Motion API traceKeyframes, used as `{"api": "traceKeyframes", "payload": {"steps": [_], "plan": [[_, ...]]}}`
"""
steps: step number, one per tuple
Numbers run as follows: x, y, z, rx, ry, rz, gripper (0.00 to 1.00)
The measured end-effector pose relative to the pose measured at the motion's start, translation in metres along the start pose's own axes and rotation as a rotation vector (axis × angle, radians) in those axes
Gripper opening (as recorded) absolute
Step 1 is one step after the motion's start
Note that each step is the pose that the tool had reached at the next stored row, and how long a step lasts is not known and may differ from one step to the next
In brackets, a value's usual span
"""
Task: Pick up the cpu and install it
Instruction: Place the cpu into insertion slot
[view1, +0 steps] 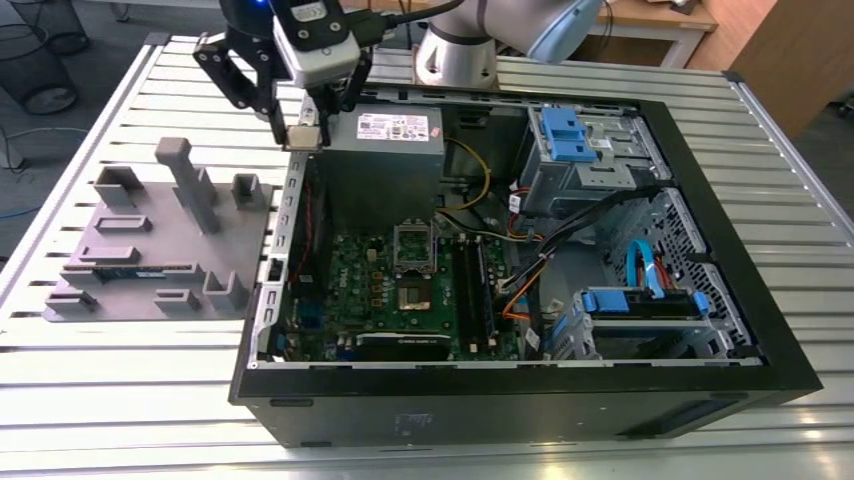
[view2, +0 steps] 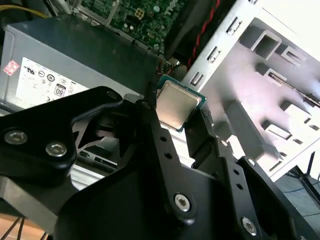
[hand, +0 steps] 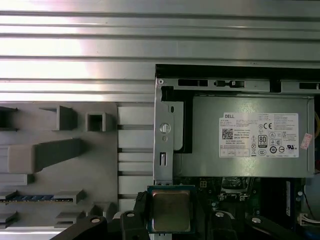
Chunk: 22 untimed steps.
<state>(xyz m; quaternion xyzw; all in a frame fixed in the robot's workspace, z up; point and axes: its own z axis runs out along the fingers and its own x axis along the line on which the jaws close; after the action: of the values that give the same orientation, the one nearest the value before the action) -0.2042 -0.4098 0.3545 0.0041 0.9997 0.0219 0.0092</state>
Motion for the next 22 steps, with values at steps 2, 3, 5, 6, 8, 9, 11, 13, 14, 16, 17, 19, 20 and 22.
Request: {"api": "traceKeyframes", "payload": {"steps": [2,3,5,6,8,9,11,13,14,16,17,19,20,22], "plan": [[-0.0054,0.0000,0.0002,0.0000,0.0001,0.000,0.47],[-0.0079,0.0000,0.0003,0.0000,0.0001,0.000,0.47],[-0.0130,0.0001,0.0005,0.0001,0.0002,0.000,0.47],[-0.0155,0.0001,0.0006,0.0000,0.0003,0.000,0.47],[-0.0206,0.0001,0.0007,0.0001,0.0004,0.000,0.47],[-0.0234,0.0001,0.0009,0.0001,0.0003,0.000,0.47],[-0.0286,0.0002,0.0011,0.0000,0.0004,0.000,0.47],[-0.0338,0.0002,0.0013,0.0000,0.0004,0.000,0.47],[-0.0367,0.0003,0.0014,0.0000,0.0005,0.000,0.47],[-0.0421,0.0003,0.0016,0.0000,0.0006,0.000,0.47],[-0.0449,0.0003,0.0017,0.0000,0.0006,0.000,0.47],[-0.0498,0.0003,0.0019,0.0001,0.0006,0.000,0.47],[-0.0522,0.0004,0.0019,0.0001,0.0006,0.000,0.47],[-0.0572,0.0004,0.0021,0.0001,0.0007,0.000,0.47]]}}
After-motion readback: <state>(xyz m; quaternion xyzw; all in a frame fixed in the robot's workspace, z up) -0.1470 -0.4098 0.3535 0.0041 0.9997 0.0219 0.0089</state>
